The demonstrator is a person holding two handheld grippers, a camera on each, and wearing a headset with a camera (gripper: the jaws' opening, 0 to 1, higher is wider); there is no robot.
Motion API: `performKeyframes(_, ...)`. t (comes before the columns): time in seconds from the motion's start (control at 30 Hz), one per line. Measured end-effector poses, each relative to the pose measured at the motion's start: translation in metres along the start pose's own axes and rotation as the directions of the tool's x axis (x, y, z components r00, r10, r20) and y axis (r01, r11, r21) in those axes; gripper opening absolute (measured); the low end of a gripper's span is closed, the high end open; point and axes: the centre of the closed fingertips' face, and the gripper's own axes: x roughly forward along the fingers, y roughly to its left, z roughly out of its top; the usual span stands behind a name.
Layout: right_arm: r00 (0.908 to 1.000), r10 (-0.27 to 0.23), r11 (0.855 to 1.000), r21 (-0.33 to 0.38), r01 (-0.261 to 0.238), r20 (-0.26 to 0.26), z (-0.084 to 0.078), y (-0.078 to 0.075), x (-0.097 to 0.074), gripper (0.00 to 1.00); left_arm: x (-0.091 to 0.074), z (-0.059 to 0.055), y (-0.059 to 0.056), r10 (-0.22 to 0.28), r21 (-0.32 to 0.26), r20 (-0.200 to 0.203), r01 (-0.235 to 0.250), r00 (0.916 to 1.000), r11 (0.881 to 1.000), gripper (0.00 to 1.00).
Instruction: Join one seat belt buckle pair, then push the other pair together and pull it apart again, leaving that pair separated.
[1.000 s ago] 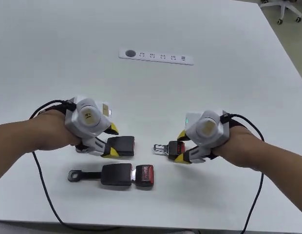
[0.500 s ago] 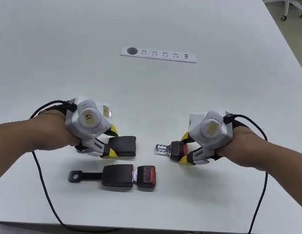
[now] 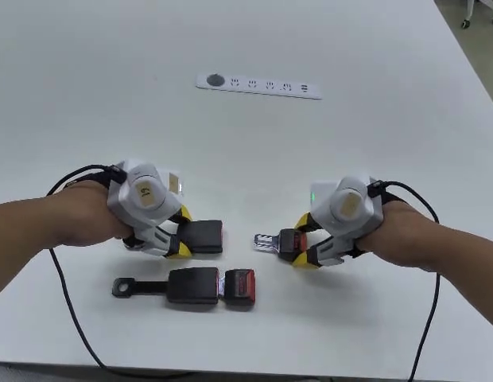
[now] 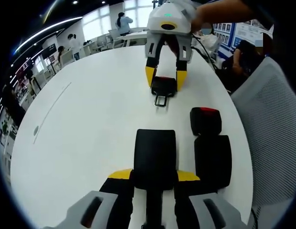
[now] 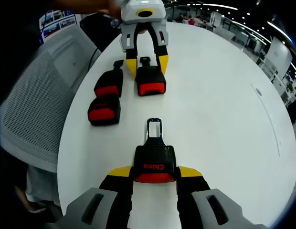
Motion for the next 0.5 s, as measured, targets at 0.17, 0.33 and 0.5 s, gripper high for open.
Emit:
performKeyframes(0.17, 1.0, 0.008, 1.0, -0.008, -0.008, -0.001, -0.0049, -0.0015, 0.0025, 0.32, 0.0018, -0.0017, 0.0015, -0.007, 0.016, 0.004, 0.007, 1.0, 1.0, 0.33)
performKeyframes(0.33, 0.9999, 0.012, 1.0, -0.014, -0.012, -0.004, -0.0001, -0.0003, 0.0004, 0.32, 0.0017, -0.0014, 0.0012, -0.008, 0.03, 0.001, 0.008, 1.0, 1.0, 0.33)
performKeyframes(0.5, 0.9998, 0.011, 1.0, -0.013, -0.011, -0.013, 0.0017, -0.0015, 0.0008, 0.32, 0.0023, -0.0015, 0.0012, -0.008, 0.047, -0.002, 0.008, 1.0, 0.999, 0.33)
